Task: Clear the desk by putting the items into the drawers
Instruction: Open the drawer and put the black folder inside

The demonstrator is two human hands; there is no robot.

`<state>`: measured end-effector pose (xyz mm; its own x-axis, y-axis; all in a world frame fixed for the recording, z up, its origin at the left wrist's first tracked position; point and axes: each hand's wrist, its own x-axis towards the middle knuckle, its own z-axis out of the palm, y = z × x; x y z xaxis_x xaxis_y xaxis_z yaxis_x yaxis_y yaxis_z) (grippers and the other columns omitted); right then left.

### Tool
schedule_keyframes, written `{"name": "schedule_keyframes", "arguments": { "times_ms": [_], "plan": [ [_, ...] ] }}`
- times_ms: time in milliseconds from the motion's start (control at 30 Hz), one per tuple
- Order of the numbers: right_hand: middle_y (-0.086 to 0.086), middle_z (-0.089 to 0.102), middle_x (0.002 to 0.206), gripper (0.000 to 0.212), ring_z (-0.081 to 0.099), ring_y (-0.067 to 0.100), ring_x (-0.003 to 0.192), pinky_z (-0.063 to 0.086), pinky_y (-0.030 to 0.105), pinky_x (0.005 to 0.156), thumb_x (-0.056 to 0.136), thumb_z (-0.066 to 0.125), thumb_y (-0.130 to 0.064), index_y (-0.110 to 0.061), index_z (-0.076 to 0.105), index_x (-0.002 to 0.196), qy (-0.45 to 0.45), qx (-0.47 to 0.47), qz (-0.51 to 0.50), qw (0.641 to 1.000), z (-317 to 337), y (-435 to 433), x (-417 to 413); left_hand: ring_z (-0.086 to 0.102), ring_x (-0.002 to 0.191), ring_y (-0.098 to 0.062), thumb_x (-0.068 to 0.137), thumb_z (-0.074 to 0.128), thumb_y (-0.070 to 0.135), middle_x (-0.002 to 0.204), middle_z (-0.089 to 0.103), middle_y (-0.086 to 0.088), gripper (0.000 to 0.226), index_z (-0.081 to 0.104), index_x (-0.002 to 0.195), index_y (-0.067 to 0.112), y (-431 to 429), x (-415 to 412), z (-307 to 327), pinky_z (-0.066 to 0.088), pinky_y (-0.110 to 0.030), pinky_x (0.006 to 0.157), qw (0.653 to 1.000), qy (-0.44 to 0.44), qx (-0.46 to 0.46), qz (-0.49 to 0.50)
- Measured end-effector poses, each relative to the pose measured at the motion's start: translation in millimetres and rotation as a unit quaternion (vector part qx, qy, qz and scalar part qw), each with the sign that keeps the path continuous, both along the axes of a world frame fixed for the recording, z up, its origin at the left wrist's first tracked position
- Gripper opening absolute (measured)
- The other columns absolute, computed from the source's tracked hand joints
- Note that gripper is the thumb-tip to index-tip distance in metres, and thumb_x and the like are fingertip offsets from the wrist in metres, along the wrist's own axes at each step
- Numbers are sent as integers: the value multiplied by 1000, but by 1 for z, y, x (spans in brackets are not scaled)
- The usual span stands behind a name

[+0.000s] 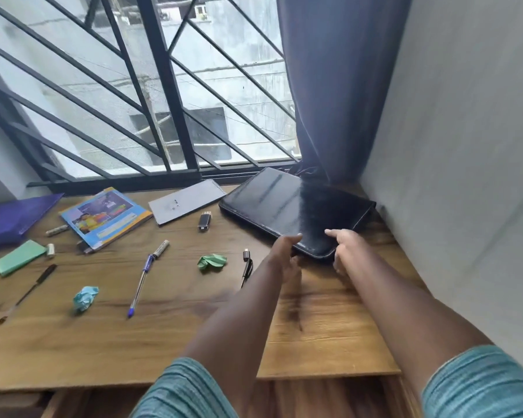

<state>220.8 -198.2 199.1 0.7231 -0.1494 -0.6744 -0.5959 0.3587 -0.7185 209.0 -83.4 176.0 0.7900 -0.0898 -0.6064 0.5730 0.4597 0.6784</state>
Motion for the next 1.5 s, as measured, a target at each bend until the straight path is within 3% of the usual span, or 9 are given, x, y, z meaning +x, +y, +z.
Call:
{"name": "schedule_keyframes", "arguments": {
  "times_ms": [133, 333, 500, 833, 967, 1133, 1333, 1400, 1500],
  "plan": [
    [11, 61, 41, 18, 58, 22, 31, 53, 22, 49, 89, 52, -5, 1, 56, 73, -20, 85, 11, 996, 13, 6, -5, 62, 65, -22, 94, 47, 8, 64, 68, -11, 21, 62, 80, 2, -2, -1, 2, 49, -34, 75, 998, -50, 4, 33],
    [25, 67, 70, 37, 65, 40, 58, 43, 52, 92, 48, 39, 6, 9, 53, 82, -90, 232, -9, 968, 15, 26, -4, 63, 69, -25, 83, 44, -18, 88, 59, -20, 19, 58, 79, -7, 8, 7, 4, 55, -29, 66, 988, -92, 51, 111],
    [24, 55, 122, 90, 51, 47, 116, 36, 62, 101, 23, 48, 9, 8, 56, 112, -117, 225, -37, 966, -9, 32, 9, 59, 94, -36, 81, 43, -19, 108, 57, -28, 26, 59, 102, -16, 16, -19, 13, 46, -45, 98, 987, -131, 20, 96],
    [-4, 38, 45, 27, 35, 16, 48, 31, 28, 55, 33, 51, 7, -11, 40, 50, -328, 13, -17, 944, 74, 57, -63, 54, 68, -5, 93, 55, 16, 83, 54, -3, 6, 58, 97, 13, 77, -86, 81, 42, -14, 58, 992, -100, 74, 12],
    [0, 39, 47, 19, 35, 16, 48, 27, 26, 46, 56, 54, 15, -4, 53, 55, -464, -291, 44, 835, 114, 71, -125, 45, 74, -13, 89, 48, 57, 99, 45, -5, 66, 36, 140, 17, 120, -134, 156, 41, -26, 68, 978, -171, 39, 116],
    [-4, 56, 48, 27, 52, 18, 43, 42, 20, 46, 57, 56, 14, -8, 67, 68, -601, -501, 72, 619, 131, 92, -208, 62, 76, -32, 77, 37, 79, 80, 63, -16, 69, 62, 85, 15, 178, -210, 232, 50, -51, 79, 947, -283, -57, 141],
    [-4, 75, 93, 22, 71, 19, 67, 44, 21, 39, 62, 41, -14, -25, 48, 81, -652, -584, 168, 454, 116, 105, -306, 62, 40, -7, 93, 37, 19, 45, 64, 1, 48, 68, 57, 10, 206, -321, 219, 49, -23, 50, 932, -333, 40, 140],
    [-8, 71, 110, 17, 70, 9, 78, 46, 16, 50, 70, 52, -25, -27, 44, 84, -654, -566, 230, 445, 107, 99, -331, 62, 39, -3, 95, 39, 20, 45, 65, 7, 28, 60, 77, 15, 221, -348, 201, 48, -30, 58, 933, -318, 76, 149],
    [-22, 63, 119, 49, 60, -12, 99, 43, 4, 79, 71, 60, -68, -32, 61, 104, -632, -472, 292, 540, 106, 87, -370, 59, 36, 0, 93, 46, 15, 41, 62, 10, 18, 53, 77, 14, 238, -379, 190, 51, -19, 48, 928, -315, 87, 180]
  ]
}}
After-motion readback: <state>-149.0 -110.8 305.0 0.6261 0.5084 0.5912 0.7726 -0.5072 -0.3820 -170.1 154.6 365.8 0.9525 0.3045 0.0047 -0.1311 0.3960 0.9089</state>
